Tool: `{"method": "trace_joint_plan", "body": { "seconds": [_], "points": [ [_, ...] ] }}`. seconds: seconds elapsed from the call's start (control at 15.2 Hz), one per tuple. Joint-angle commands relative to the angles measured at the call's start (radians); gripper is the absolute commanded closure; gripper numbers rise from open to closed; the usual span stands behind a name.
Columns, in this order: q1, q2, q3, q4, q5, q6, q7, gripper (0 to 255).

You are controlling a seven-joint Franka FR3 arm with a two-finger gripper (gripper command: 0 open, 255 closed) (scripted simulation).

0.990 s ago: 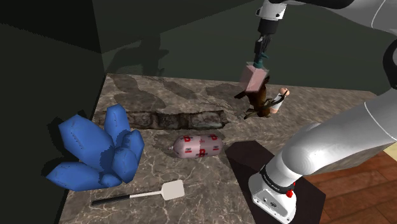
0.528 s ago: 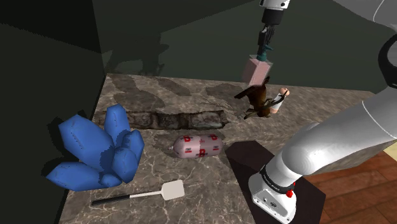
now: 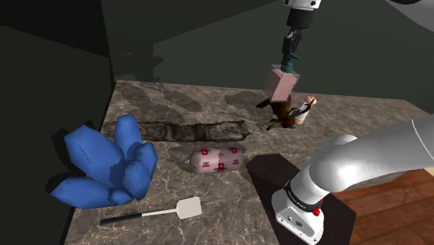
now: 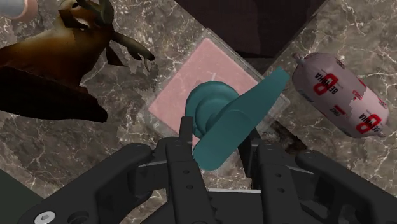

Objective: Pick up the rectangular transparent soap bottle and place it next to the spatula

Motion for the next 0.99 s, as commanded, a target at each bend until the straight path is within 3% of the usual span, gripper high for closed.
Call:
{"method": "trace_joint_plan", "body": {
  "seconds": [0.0, 0.92],
  "points": [
    [0.01, -0.052, 0.039, -0.042, 0.019, -0.016, 0.05, 255],
    [0.081, -0.271, 0.307, -0.174, 0.232, -0.116, 0.366, 255]
  ]
}}
